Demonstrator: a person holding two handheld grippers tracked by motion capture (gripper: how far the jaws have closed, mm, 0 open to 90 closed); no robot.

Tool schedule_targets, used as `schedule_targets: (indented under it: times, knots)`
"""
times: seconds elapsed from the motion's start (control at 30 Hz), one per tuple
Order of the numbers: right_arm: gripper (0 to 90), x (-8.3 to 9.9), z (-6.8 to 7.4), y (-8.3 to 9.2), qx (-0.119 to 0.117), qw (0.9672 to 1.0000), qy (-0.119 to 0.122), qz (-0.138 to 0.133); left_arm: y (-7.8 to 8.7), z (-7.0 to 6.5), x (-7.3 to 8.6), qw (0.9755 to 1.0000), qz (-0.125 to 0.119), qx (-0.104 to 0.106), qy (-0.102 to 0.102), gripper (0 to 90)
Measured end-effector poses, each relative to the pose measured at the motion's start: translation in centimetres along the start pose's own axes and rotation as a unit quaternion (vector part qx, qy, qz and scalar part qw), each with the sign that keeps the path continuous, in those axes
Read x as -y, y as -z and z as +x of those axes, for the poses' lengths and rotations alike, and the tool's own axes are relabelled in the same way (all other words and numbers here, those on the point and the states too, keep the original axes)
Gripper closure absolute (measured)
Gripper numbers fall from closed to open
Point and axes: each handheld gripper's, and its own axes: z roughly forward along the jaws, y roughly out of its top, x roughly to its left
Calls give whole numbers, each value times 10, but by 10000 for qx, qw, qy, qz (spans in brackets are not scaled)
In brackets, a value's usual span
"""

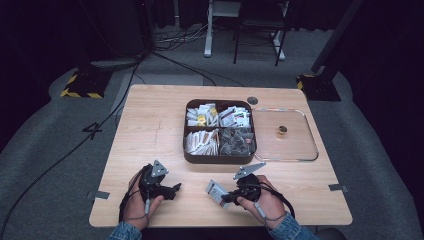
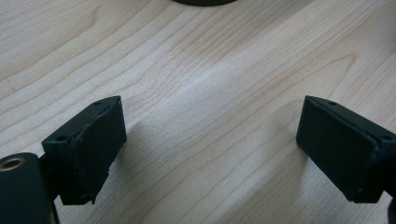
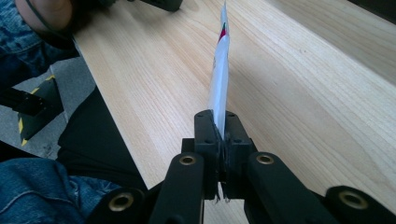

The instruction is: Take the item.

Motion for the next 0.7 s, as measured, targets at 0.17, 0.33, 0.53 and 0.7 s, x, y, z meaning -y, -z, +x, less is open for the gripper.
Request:
schedule_targets:
  times: [0.17,0.33,0.53,0.7]
  knots:
    - [755,1,-1,-1,7,10000,-16,-80,0,0,0,10000,0,-1,4,88]
    - [649,1,-1,0,27,9994,-8,-355,0,0,0,10000,-1,-1,2,88]
    - [551,0,-8,7,359,9969,89,-697,0,0,0,10000,-3,-4,8,88]
    - [471,0,-15,11,644,9935,220,-918,0,0,0,10000,1,1,4,88]
